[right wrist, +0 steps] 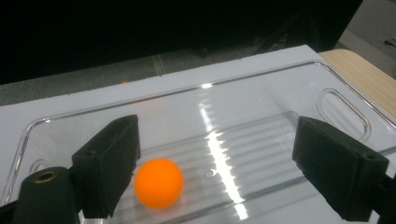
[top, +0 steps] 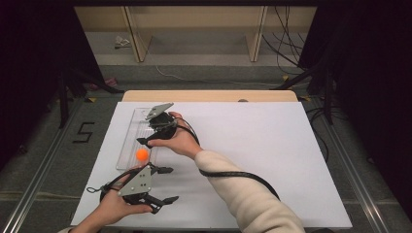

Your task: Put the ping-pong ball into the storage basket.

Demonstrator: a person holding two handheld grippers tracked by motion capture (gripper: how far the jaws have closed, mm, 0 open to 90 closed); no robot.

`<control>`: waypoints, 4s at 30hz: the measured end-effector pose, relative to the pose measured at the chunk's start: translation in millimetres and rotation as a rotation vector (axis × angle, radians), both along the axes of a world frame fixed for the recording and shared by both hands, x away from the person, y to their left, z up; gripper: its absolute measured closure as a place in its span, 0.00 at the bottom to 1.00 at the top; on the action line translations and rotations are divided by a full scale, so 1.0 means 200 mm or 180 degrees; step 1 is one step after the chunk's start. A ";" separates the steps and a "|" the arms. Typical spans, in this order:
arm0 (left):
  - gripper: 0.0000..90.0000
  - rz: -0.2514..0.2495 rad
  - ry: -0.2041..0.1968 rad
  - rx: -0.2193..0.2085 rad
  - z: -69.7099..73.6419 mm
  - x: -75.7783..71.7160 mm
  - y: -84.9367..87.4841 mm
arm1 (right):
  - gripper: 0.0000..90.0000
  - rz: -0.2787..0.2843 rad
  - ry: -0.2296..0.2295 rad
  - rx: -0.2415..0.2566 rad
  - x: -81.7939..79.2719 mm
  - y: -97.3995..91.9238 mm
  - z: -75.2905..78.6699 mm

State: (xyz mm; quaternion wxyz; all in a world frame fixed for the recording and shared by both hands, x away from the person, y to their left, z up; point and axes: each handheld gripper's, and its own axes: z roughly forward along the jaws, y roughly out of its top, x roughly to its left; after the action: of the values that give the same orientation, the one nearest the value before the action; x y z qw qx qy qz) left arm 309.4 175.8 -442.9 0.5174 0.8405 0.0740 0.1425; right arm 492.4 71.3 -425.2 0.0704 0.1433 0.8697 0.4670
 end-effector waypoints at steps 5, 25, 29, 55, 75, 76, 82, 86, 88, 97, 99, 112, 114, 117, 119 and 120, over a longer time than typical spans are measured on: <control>0.20 0.0005 0.0000 -0.0005 0.00 0.00 0.00 | 0.18 -0.0026 0.0002 0.0029 -0.01 -0.04 0.01; 0.20 0.0017 -0.0003 -0.0004 0.00 0.00 0.00 | 0.18 -0.0235 -0.0020 0.0063 -0.03 -0.29 0.03; 0.20 0.0021 -0.0005 -0.0003 0.00 0.00 0.00 | 0.18 -0.0284 -0.0036 0.0079 -0.04 -0.34 0.04; 0.20 0.0031 0.0002 0.0007 0.00 0.00 0.00 | 0.18 -0.0575 0.0007 0.0164 -0.11 -0.72 0.05; 0.20 0.0062 0.0011 0.0006 0.00 0.01 0.01 | 0.18 -0.0871 0.0021 0.0202 -0.21 -1.06 0.03; 0.20 0.0062 0.0011 0.0006 0.00 0.01 0.01 | 0.18 -0.0891 0.0021 0.0210 -0.21 -1.08 0.03; 0.20 0.0071 0.0016 0.0013 0.00 0.01 0.01 | 0.18 -0.0968 0.0034 0.0209 -0.24 -1.17 0.03; 0.20 0.0078 0.0022 0.0006 0.00 0.01 0.01 | 0.18 -0.1035 0.0021 0.0251 -0.27 -1.23 0.03; 0.20 0.0080 0.0019 0.0004 0.00 0.01 0.01 | 0.18 -0.1071 0.0023 0.0250 -0.30 -1.27 0.03; 0.20 0.0089 0.0017 0.0003 0.00 0.01 0.01 | 0.18 -0.1205 0.0027 0.0281 -0.40 -1.43 0.02; 0.20 0.0090 0.0017 0.0003 0.00 0.01 0.01 | 0.18 -0.1234 0.0031 0.0279 -0.42 -1.47 0.01; 0.20 0.0106 0.0017 -0.0008 0.00 0.01 0.01 | 0.18 -0.1367 0.0076 0.0281 -0.55 -1.62 -0.02; 0.20 0.0115 0.0021 -0.0013 0.00 0.01 0.01 | 0.18 -0.1374 0.0086 0.0281 -0.57 -1.63 -0.02; 0.20 0.0124 0.0016 -0.0018 0.00 0.01 0.01 | 0.18 -0.1375 0.0101 0.0281 -0.61 -1.65 -0.03; 0.20 0.0125 0.0018 -0.0018 0.00 0.01 0.01 | 0.18 -0.1379 0.0113 0.0285 -0.62 -1.66 -0.03; 0.20 0.0125 0.0018 -0.0018 0.00 0.01 0.01 | 0.18 -0.1375 0.0112 0.0284 -0.62 -1.67 -0.03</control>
State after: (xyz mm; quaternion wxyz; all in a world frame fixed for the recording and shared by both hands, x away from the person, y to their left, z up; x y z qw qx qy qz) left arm 311.5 178.6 -442.8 0.5166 0.8379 0.0924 0.1500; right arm 367.6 -261.9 -431.8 0.1472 0.3373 0.7984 0.4765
